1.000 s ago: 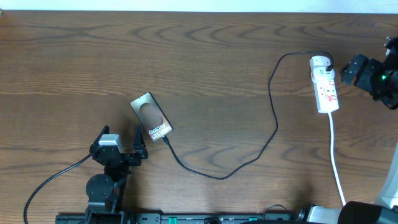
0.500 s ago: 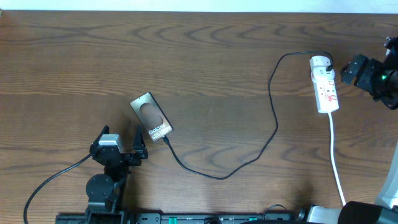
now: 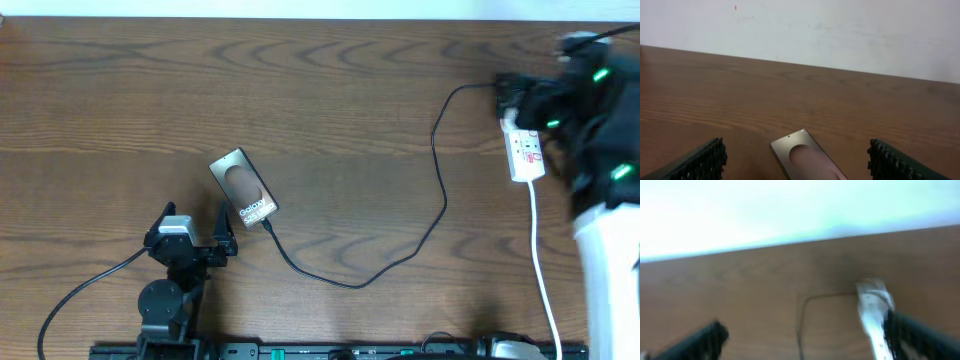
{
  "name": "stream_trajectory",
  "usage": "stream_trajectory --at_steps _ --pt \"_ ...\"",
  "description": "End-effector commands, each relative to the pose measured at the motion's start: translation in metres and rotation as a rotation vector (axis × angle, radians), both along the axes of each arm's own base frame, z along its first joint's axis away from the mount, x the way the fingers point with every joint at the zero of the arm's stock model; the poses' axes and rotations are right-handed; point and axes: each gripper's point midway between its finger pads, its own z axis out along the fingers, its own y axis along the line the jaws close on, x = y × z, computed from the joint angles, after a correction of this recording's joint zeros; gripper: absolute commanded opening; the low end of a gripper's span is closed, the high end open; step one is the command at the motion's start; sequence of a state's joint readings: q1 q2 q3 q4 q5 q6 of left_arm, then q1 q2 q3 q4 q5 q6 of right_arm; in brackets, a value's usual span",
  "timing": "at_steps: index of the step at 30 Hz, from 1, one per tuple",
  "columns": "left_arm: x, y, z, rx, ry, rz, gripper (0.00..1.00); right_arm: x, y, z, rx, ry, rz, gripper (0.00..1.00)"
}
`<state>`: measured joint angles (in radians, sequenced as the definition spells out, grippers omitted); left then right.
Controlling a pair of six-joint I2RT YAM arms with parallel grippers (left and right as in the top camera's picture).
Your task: Plug charger to phone and switch on socket
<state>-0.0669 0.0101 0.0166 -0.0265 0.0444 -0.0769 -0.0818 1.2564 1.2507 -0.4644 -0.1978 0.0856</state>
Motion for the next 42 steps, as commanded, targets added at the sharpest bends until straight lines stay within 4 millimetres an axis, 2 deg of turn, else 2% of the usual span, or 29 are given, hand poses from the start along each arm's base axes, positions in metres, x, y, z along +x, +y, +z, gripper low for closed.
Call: stream_trajectory --at_steps 1,5,8,16,24,31,35,42 --pt "-0.001 0.008 -0.016 0.022 0.052 0.040 0.89 -0.019 0.059 0.007 -0.134 -0.200 0.213 0.99" --pt "-0.001 0.008 -0.016 0.022 0.052 0.040 0.89 -0.041 0.101 0.013 -0.249 -0.469 0.343 0.99" --pt "-0.001 0.008 -0.016 0.022 0.052 0.040 0.89 -0.060 0.109 -0.001 -0.257 -0.558 0.363 0.99" --pt "-0.001 0.008 -0.016 0.022 0.052 0.040 0.89 -0.105 0.094 -0.085 -0.264 -0.512 0.345 0.99" --pt "-0.001 0.008 -0.016 0.022 0.052 0.040 0.89 -0.143 0.081 -0.135 -0.271 -0.546 0.309 0.99" --pt "-0.001 0.008 -0.016 0.022 0.052 0.040 0.89 -0.151 0.066 -0.153 -0.274 -0.457 0.255 0.99" --pt "-0.001 0.008 -0.016 0.022 0.052 0.040 0.89 -0.155 0.046 -0.183 -0.190 -0.303 0.135 0.99" --pt "-0.001 0.008 -0.016 0.022 0.052 0.040 0.89 -0.155 0.037 -0.182 -0.171 -0.301 0.084 0.99"
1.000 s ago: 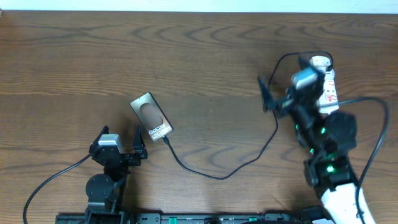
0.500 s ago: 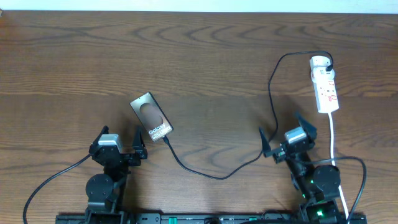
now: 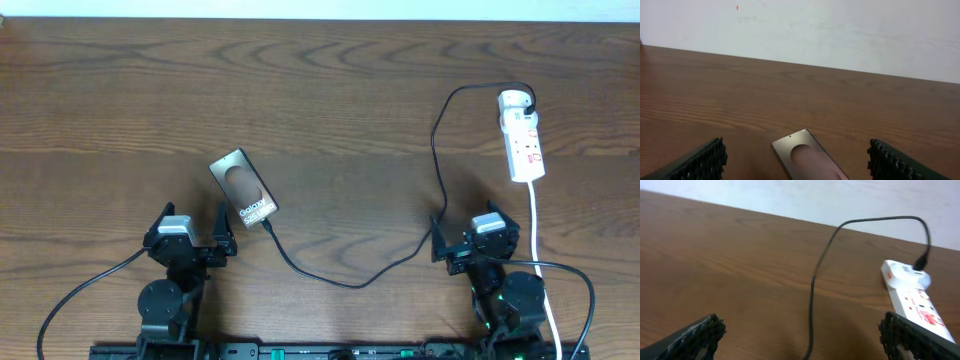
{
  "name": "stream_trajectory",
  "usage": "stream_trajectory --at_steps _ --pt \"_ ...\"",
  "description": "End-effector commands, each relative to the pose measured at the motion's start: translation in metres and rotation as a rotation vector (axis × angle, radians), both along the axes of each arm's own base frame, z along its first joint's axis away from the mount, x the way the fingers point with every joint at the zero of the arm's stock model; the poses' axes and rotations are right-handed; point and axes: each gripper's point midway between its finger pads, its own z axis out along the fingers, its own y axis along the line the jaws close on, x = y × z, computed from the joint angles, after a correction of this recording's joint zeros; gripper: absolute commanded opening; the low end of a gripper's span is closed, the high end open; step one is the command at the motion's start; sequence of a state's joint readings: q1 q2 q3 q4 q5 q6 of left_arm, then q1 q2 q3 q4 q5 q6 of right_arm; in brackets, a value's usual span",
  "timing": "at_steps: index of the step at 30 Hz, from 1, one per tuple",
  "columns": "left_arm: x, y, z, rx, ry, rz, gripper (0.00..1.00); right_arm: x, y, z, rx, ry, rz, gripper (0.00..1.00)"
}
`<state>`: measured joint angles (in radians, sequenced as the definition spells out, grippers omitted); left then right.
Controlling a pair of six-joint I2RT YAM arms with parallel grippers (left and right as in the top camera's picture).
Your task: Plug charger to phone and switch on socket
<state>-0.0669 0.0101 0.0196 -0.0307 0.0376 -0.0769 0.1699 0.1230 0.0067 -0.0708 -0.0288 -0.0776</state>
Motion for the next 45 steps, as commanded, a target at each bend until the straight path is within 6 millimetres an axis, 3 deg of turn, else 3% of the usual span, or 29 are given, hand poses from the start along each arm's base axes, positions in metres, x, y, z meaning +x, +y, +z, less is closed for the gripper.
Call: stream_trajectory --at_steps 1,9,45 --pt "-0.001 0.007 -0.017 0.021 0.051 0.033 0.89 0.001 -0.009 0.000 0.033 0.002 -0.053 0.99" --pt "-0.001 0.007 -0.017 0.021 0.051 0.033 0.89 -0.002 -0.010 0.025 0.045 -0.107 -0.053 0.99" --pt "-0.001 0.007 -0.017 0.021 0.051 0.033 0.89 -0.002 -0.012 0.024 0.041 -0.103 -0.060 0.99"
